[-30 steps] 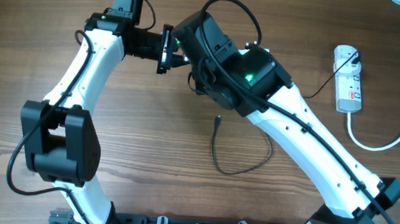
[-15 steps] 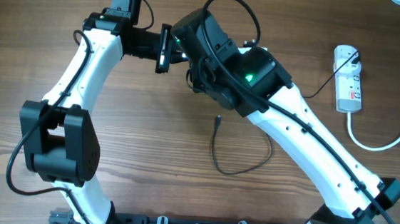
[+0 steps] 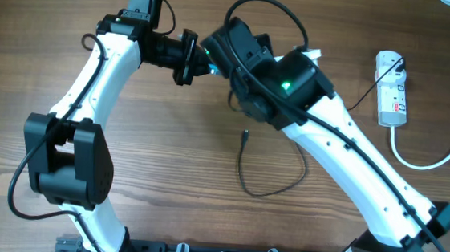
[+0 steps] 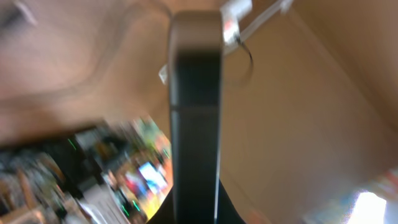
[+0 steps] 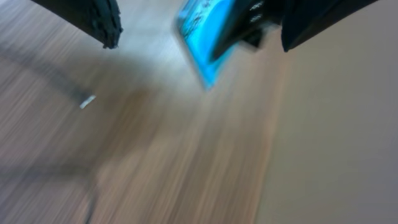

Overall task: Plug charger to phone and switch on socket
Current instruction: 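Release the phone from the right gripper and pull it back, then lower the right gripper toward the black cable's USB-C plug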

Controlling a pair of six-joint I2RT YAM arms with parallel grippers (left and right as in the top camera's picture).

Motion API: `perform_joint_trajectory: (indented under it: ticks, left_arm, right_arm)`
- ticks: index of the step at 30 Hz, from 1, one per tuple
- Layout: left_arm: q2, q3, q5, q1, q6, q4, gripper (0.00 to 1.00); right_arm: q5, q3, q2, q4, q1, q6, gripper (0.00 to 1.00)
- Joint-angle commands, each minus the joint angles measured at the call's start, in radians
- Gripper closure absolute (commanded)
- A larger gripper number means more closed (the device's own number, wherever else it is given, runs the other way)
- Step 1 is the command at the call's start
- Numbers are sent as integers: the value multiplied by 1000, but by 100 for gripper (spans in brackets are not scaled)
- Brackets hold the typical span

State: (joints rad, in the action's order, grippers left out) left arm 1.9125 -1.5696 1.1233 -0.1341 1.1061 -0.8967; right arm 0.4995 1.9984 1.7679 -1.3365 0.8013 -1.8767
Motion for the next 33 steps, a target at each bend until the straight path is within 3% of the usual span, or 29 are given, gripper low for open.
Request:
perform_joint_trajectory:
  ticks: [1,3,8,11,18,21,23,28,29,31,33]
  left_arm:
    - [-29,-2,-254,21,-248,-26,96]
    - [-29,-2,-338,21,-313,-80,96]
    - [-29,-2,-605,21,-341,-165,96]
    - [-29,-2,-682,21,-345,-195,96]
    - [-29,-2,-699,19,-434,-200,96]
    - [-29,-2,-739,19,-448,-201,96]
    - [-29,-2,-779,19,-448,-201,96]
    - [-29,-2,-789,19,-449,-204,96]
    - [-29,-2,-792,19,-448,-204,96]
    - [-29,-2,-800,19,-448,-203,96]
    - [-29,-2,-800,19,-448,-200,96]
  right_arm:
    - [77,23,-68,-58,-42,367,12]
    - [18,21,-67,-89,-64,632,6]
    - [-138,-63,-62,-96,-76,1056,1]
    - [-208,-136,-62,-90,-76,1144,0]
    - [-352,-372,-62,23,-76,1156,0]
    - [-523,-481,-62,151,-76,1307,1]
    - [-602,-542,-62,222,-76,1362,12]
    - [-610,-656,-62,306,-76,1326,38]
    - [-610,-674,-62,326,-76,1310,54]
    - [-609,-702,-62,363,-76,1281,61]
    - [-609,-743,-62,419,-76,1254,60]
